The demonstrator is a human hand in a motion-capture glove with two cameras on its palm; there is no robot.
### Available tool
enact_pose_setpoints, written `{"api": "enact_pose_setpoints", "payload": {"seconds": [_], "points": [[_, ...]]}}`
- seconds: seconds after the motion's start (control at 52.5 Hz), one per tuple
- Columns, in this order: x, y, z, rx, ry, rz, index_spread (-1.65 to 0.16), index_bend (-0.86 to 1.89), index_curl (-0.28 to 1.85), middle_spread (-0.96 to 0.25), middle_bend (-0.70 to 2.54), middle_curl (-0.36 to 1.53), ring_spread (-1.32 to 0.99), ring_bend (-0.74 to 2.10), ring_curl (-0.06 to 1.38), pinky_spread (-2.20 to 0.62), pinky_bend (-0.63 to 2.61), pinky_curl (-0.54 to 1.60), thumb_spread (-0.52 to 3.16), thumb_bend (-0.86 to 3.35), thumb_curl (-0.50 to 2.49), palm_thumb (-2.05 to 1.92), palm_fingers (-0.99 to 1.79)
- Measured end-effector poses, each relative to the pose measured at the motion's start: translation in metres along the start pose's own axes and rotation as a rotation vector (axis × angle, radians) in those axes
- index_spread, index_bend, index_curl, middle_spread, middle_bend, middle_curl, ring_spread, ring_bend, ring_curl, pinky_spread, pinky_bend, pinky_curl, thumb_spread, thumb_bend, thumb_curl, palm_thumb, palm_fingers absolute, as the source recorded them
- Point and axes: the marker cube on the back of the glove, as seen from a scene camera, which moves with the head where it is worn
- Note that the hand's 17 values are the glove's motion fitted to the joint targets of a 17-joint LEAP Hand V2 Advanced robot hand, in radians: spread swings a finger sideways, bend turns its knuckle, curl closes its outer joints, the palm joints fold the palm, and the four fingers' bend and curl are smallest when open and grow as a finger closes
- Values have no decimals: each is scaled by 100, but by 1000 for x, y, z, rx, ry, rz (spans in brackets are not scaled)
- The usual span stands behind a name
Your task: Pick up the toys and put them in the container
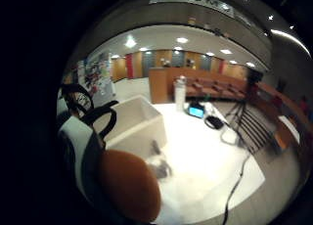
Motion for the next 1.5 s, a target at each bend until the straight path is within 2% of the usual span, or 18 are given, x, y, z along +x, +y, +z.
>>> {"api": "enact_pose_setpoints", "payload": {"seconds": [0.019,0.095,0.133,0.19,0.266,0.286,0.381,0.495,0.514,0.609,0.666,0.685,0.78,0.914,1.123,1.294,1.447,1.504], "points": [[6,-14,9,2,-5,57,-29,60,40,-27,128,66,-31,152,58,-43,110,57,126,-3,25,-4,122],[38,-64,45,9,2,443,-28,62,43,-26,130,67,-31,152,58,-43,111,58,125,-4,26,-4,121],[47,-80,62,6,-10,522,-28,62,44,-26,130,67,-31,153,58,-43,111,58,124,-5,26,-5,120],[58,-97,88,-17,-9,509,-28,63,45,-26,130,68,-30,153,58,-43,111,58,124,-5,26,-5,119],[75,-103,119,-54,106,327,-27,64,47,-26,131,68,-30,153,58,-43,110,58,122,-5,26,-7,118],[74,-107,124,-52,95,319,-27,64,47,-26,132,68,-30,153,58,-43,110,58,122,-5,26,-7,118],[69,-126,144,-36,-70,530,-27,64,49,-26,132,68,-30,152,57,-42,109,57,121,-5,26,-7,117],[78,-119,165,-153,-196,599,-28,61,51,-25,127,66,-30,144,54,-41,98,53,119,-6,25,-8,106],[79,-116,168,-179,-219,603,-28,55,49,-25,122,64,-30,139,52,-40,95,52,118,-7,25,-9,90],[86,-103,172,-244,-227,647,-31,55,55,-24,101,59,-30,117,49,-26,85,54,110,-9,24,-11,10],[89,-95,169,-261,-208,665,-33,50,52,-21,89,53,-28,103,44,-19,87,51,103,-10,24,-13,-11],[90,-92,167,-268,-198,670,-34,48,50,-20,86,52,-27,99,41,-17,85,48,102,-10,23,-13,-9],[94,-68,151,-325,-119,692,-37,46,44,-18,77,47,-27,91,33,-11,81,41,99,-9,23,-12,1],[100,-5,129,-405,46,771,-38,45,42,-18,74,44,-27,93,30,-7,80,38,104,-7,22,-9,22],[101,129,132,-523,-75,1090,-38,40,43,-19,69,43,-29,97,32,-8,82,38,124,-1,24,0,29],[84,216,164,-736,52,1223,-35,28,42,-16,58,41,-29,93,32,-10,93,41,134,2,27,7,16],[68,253,194,-912,91,1249,-31,11,37,-13,48,39,-26,89,31,-10,106,43,130,3,30,16,-1],[68,259,199,-912,140,1247,-30,11,35,-12,43,37,-24,87,30,-10,108,43,130,6,32,23,-6]]}}
